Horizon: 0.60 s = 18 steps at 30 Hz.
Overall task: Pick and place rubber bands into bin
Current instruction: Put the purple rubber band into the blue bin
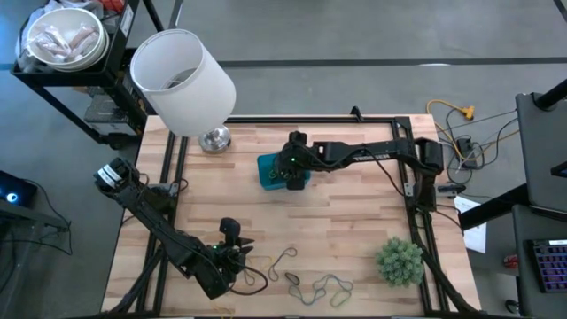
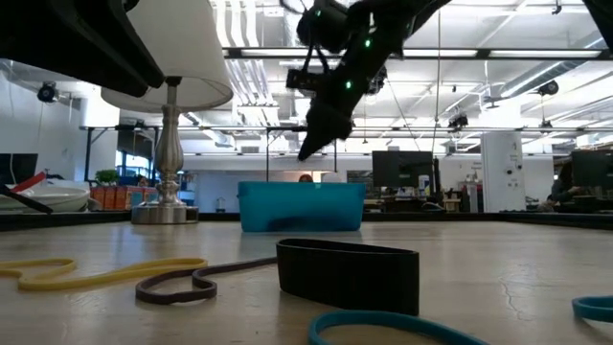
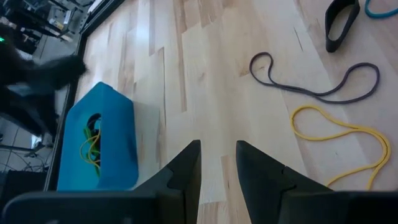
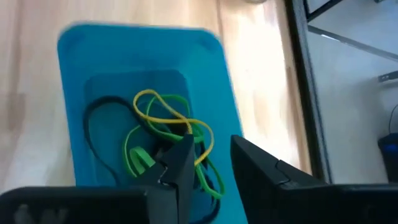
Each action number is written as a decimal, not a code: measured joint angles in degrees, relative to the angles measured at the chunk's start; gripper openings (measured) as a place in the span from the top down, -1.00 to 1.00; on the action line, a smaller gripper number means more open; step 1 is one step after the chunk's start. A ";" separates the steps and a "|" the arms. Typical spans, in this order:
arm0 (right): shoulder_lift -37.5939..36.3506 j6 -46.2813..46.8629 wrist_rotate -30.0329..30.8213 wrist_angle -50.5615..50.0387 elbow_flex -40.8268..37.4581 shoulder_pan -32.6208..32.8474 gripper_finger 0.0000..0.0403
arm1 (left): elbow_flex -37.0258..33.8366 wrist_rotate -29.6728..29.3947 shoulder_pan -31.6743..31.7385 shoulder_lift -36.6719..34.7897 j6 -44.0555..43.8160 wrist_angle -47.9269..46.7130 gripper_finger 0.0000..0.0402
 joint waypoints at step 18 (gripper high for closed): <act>-18.34 11.13 -6.78 -16.84 -1.84 18.82 0.68 | -0.84 15.41 0.02 0.02 -5.04 1.56 0.58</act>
